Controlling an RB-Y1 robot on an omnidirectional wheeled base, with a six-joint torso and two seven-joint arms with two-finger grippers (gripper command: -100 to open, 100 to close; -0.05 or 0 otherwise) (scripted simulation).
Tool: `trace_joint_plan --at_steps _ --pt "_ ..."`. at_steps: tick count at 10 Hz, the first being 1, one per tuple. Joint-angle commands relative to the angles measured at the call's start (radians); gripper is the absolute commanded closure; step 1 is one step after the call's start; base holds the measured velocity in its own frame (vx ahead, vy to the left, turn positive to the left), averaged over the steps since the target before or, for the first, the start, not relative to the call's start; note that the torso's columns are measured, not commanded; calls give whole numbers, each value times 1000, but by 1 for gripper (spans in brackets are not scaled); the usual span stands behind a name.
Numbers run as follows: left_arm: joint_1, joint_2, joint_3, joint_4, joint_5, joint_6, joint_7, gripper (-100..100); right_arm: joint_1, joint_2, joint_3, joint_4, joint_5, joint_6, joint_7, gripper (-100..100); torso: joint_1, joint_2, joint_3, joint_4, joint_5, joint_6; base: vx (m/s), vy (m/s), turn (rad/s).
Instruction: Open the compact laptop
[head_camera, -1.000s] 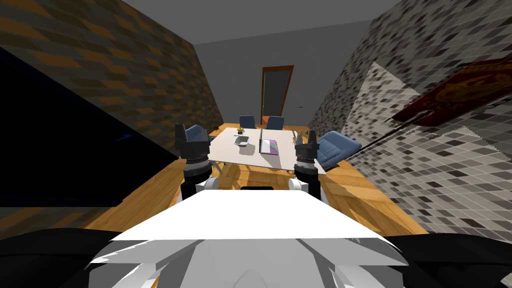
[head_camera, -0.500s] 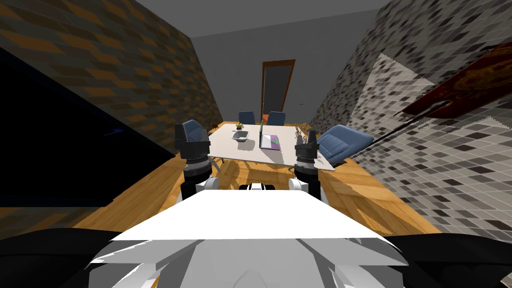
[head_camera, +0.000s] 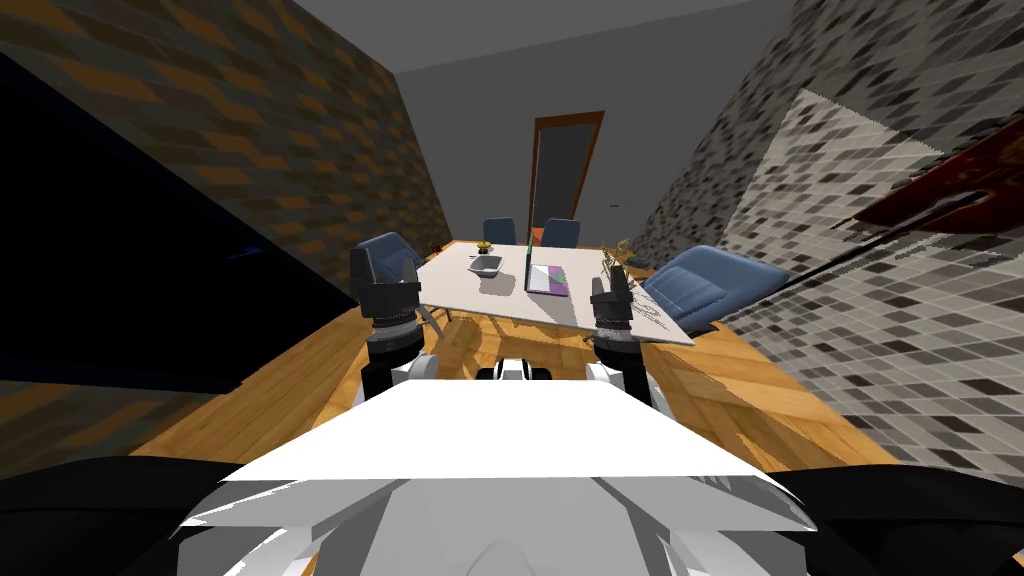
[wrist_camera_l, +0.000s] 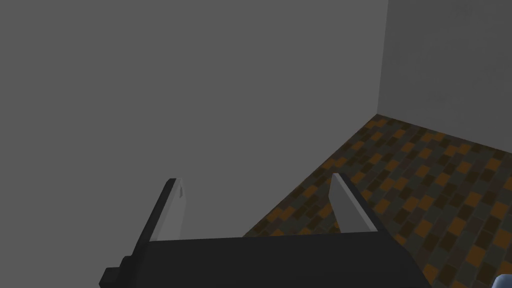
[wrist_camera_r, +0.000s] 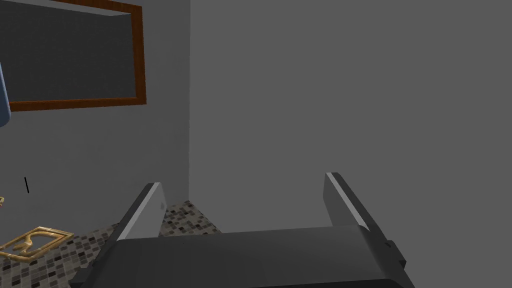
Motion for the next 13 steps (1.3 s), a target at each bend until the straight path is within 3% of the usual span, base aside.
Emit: trace_joint_plan --at_steps 1,8,9,12,13 --pt "0 0 0 0 0 0 0 0 30 -49 -35 20 46 35 48 -100 0 0 0 0 0 0 5 42 239" --pt "0 0 0 0 0 0 0 0 185 -107 -176 49 228 178 225 -100 -1 0 0 0 0 0 15 57 296" --pt "0 0 0 0 0 0 0 0 185 -107 -176 49 232 178 233 -100 -1 0 0 0 0 0 16 40 116" --pt "0 0 0 0 0 0 0 0 263 -121 -250 62 323 253 320 -100 0 0 0 0 0 0 19 61 331" --pt "0 0 0 0 0 0 0 0 266 -121 -250 62 330 253 330 -100 0 0 0 0 0 0 20 44 117"
